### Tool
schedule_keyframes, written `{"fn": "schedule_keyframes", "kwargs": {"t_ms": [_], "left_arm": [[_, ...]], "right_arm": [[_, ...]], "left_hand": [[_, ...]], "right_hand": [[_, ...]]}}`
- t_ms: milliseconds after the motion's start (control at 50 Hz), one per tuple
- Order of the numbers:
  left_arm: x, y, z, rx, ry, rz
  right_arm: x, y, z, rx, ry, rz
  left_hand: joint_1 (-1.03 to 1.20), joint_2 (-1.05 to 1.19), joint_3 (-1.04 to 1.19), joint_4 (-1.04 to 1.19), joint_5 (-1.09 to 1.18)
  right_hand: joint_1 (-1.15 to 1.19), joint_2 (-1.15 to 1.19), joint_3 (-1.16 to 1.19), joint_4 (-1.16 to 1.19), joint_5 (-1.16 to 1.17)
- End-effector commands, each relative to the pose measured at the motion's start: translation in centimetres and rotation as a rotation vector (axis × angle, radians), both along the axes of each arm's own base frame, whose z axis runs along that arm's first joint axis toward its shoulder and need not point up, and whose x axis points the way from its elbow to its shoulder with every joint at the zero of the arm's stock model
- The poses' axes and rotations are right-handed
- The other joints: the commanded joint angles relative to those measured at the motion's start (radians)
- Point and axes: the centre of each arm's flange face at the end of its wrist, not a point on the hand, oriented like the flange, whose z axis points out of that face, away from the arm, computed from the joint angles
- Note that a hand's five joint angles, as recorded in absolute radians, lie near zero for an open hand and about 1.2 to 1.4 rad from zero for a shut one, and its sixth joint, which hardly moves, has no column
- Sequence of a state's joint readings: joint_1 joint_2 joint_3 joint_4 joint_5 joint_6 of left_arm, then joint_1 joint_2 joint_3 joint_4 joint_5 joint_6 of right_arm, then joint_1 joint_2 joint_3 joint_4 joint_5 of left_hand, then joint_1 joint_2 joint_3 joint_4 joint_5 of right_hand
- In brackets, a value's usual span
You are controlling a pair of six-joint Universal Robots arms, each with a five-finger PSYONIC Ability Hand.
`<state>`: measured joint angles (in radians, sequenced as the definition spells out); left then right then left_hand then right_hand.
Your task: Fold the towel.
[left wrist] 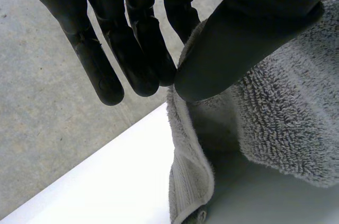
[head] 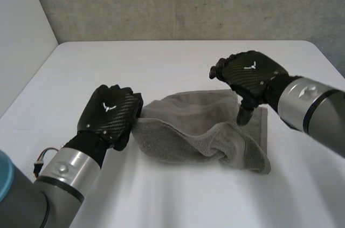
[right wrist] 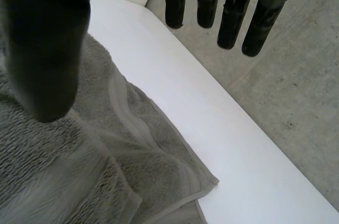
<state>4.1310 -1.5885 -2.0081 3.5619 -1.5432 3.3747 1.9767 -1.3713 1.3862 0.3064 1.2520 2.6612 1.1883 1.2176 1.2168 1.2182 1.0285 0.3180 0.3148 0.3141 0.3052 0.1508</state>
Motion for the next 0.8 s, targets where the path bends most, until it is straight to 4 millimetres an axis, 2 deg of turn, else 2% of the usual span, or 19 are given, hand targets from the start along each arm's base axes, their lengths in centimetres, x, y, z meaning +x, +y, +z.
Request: {"fn": "schedule_keyframes", "kwargs": {"t_ms": [20, 200, 340, 440, 460, 480, 520, 540, 560, 600, 620, 660, 680, 700, 720, 740, 760, 780, 800], "left_arm": [[0.4, 0.6, -0.1, 0.002, -0.001, 0.0], [0.6, 0.9, -0.6, 0.016, -0.01, 0.0], [0.6, 0.7, -0.5, 0.012, -0.008, 0.003], [0.5, 0.3, -0.4, 0.007, -0.005, 0.009], [0.4, 0.0, -0.3, 0.002, -0.001, 0.014], [0.3, -0.6, 0.1, -0.013, 0.007, 0.021], [0.0, -1.2, 0.7, -0.03, 0.017, 0.025], [-0.5, -2.0, 1.2, -0.049, 0.024, 0.025], [-0.5, -2.0, 1.2, -0.049, 0.024, 0.025], [-1.7, -3.9, 3.5, -0.141, 0.033, 0.026], [-1.7, -3.9, 3.6, -0.142, 0.033, 0.026], [-3.1, -5.9, 8.1, -0.304, 0.071, 0.039], [-3.1, -5.9, 8.2, -0.305, 0.071, 0.04], [-3.9, -6.8, 10.9, -0.392, 0.114, 0.049], [-3.9, -6.8, 11.0, -0.393, 0.115, 0.049], [-4.4, -7.6, 13.8, -0.478, 0.175, 0.072], [-4.7, -8.0, 16.7, -0.56, 0.245, 0.098], [-4.7, -8.0, 16.7, -0.56, 0.246, 0.098], [-4.9, -8.2, 19.1, -0.63, 0.312, 0.132]], "right_arm": [[1.3, -1.4, -1.0, 0.136, 0.027, 0.077], [3.0, -3.0, -4.0, 0.322, 0.067, 0.166], [3.2, -3.1, -6.1, 0.372, 0.147, 0.211], [3.1, -2.9, -6.5, 0.366, 0.202, 0.242], [3.1, -2.9, -6.2, 0.351, 0.204, 0.246], [3.2, -3.1, -5.5, 0.324, 0.194, 0.248], [3.4, -3.4, -4.3, 0.285, 0.173, 0.246], [3.5, -3.9, -2.7, 0.228, 0.143, 0.234], [3.5, -3.9, -2.7, 0.227, 0.143, 0.234], [3.8, -5.0, 1.3, 0.105, 0.043, 0.196], [3.8, -5.0, 1.3, 0.105, 0.043, 0.196], [4.1, -6.3, 6.5, -0.081, -0.126, 0.149], [4.1, -6.3, 6.5, -0.082, -0.127, 0.149], [3.7, -6.7, 9.6, -0.184, -0.233, 0.111], [3.2, -6.8, 12.3, -0.27, -0.346, 0.063], [3.2, -6.8, 12.4, -0.27, -0.348, 0.062], [2.3, -6.8, 14.6, -0.357, -0.448, -0.005], [2.3, -6.8, 14.7, -0.358, -0.449, -0.006], [1.2, -6.8, 16.2, -0.423, -0.539, -0.081]], "left_hand": [[0.208, 0.179, 0.179, 0.178, 0.193], [0.208, 0.179, 0.179, 0.178, 0.193], [0.208, 0.179, 0.179, 0.178, 0.193], [0.208, 0.179, 0.179, 0.178, 0.193], [0.208, 0.179, 0.179, 0.178, 0.193], [0.208, 0.179, 0.179, 0.178, 0.193], [0.208, 0.179, 0.179, 0.178, 0.193], [0.208, 0.179, 0.179, 0.178, 0.193], [0.208, 0.179, 0.179, 0.178, 0.193], [0.208, 0.179, 0.179, 0.178, 0.193], [0.208, 0.179, 0.179, 0.178, 0.193], [0.208, 0.179, 0.179, 0.178, 0.193], [0.208, 0.179, 0.179, 0.178, 0.193], [0.208, 0.179, 0.179, 0.178, 0.193], [0.208, 0.179, 0.179, 0.178, 0.193], [0.208, 0.179, 0.179, 0.178, 0.193], [0.208, 0.179, 0.179, 0.178, 0.193], [0.208, 0.179, 0.179, 0.178, 0.193], [0.208, 0.179, 0.179, 0.178, 0.193]], "right_hand": [[0.09, 0.093, 0.094, 0.103, 0.083], [0.187, 0.19, 0.191, 0.2, 0.18], [0.275, 0.278, 0.279, 0.288, 0.268], [0.615, 0.619, 0.619, 0.628, 0.608], [0.831, 0.834, 0.834, 0.843, 0.823], [1.076, 1.079, 1.08, 1.089, 1.068], [1.078, 1.081, 1.082, 1.091, 1.071], [1.078, 1.081, 1.082, 1.091, 1.071], [1.078, 1.081, 1.082, 1.091, 1.071], [1.078, 1.081, 1.082, 1.091, 1.071], [1.078, 1.081, 1.082, 1.091, 1.071], [1.078, 1.081, 1.082, 1.091, 1.071], [1.078, 1.081, 1.082, 1.091, 1.071], [1.078, 1.081, 1.082, 1.091, 1.071], [1.078, 1.081, 1.082, 1.091, 1.071], [1.078, 1.081, 1.082, 1.091, 1.071], [1.078, 1.081, 1.082, 1.091, 1.071], [1.078, 1.081, 1.082, 1.091, 1.071], [1.078, 1.081, 1.082, 1.091, 1.071]]}}
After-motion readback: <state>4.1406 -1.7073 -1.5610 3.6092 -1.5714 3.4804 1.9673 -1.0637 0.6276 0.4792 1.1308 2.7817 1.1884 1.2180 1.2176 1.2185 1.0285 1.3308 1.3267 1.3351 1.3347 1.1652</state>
